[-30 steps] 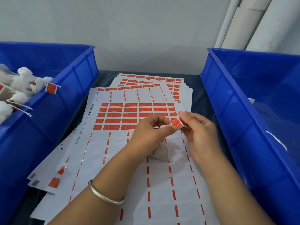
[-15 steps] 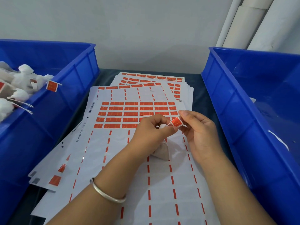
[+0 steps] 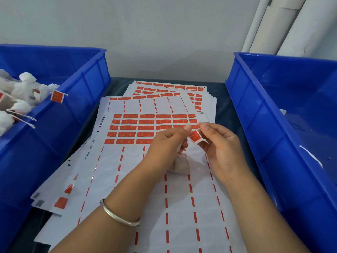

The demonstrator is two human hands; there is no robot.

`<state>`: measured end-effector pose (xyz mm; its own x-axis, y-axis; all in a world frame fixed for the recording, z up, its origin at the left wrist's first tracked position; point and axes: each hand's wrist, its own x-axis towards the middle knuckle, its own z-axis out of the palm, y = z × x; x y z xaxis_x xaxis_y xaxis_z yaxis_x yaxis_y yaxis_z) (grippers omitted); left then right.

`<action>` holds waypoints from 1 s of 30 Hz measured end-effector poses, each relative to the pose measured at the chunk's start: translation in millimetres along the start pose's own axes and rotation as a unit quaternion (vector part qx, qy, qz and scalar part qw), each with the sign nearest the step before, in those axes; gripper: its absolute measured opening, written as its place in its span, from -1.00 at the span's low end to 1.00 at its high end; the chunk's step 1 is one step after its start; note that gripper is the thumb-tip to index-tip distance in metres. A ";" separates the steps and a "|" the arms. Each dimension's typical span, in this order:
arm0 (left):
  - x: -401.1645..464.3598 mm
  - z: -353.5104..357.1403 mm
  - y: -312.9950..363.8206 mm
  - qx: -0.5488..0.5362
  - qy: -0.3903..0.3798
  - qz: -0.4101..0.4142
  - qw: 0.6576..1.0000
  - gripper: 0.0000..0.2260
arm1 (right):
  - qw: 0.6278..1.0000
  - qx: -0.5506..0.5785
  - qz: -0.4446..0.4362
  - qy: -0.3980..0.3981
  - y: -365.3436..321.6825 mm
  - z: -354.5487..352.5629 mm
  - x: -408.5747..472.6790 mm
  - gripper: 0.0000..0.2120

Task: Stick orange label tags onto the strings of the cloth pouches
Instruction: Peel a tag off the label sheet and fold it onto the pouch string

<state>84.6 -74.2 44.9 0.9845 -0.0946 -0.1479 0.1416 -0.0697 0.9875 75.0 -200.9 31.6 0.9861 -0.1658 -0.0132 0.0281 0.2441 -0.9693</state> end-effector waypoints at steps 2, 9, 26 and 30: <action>0.0 -0.1 -3.0 0.019 -0.017 0.056 0.998 -0.76 | 1.000 0.004 -0.002 -0.007 -0.5 -0.7 0.0 -0.73; 1.4 1.9 -3.7 0.086 -0.023 0.095 0.992 -0.80 | 1.000 0.003 -0.004 -0.004 1.5 -1.8 1.0 -0.75; 6.8 -7.4 -11.2 0.183 -0.062 0.120 0.974 -0.92 | 0.996 -0.077 -0.030 -0.016 8.3 -2.5 1.0 -0.79; 5.1 -7.2 -6.7 0.259 -0.076 0.089 0.959 -0.87 | 0.988 -0.143 -0.049 -0.021 12.3 -2.9 0.8 -0.89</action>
<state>89.5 -67.0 37.9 0.9562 -0.2918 -0.0251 -0.1364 -0.5195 0.8435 75.7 -200.8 19.0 0.9869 -0.1346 0.0892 0.0828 -0.0525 -0.9952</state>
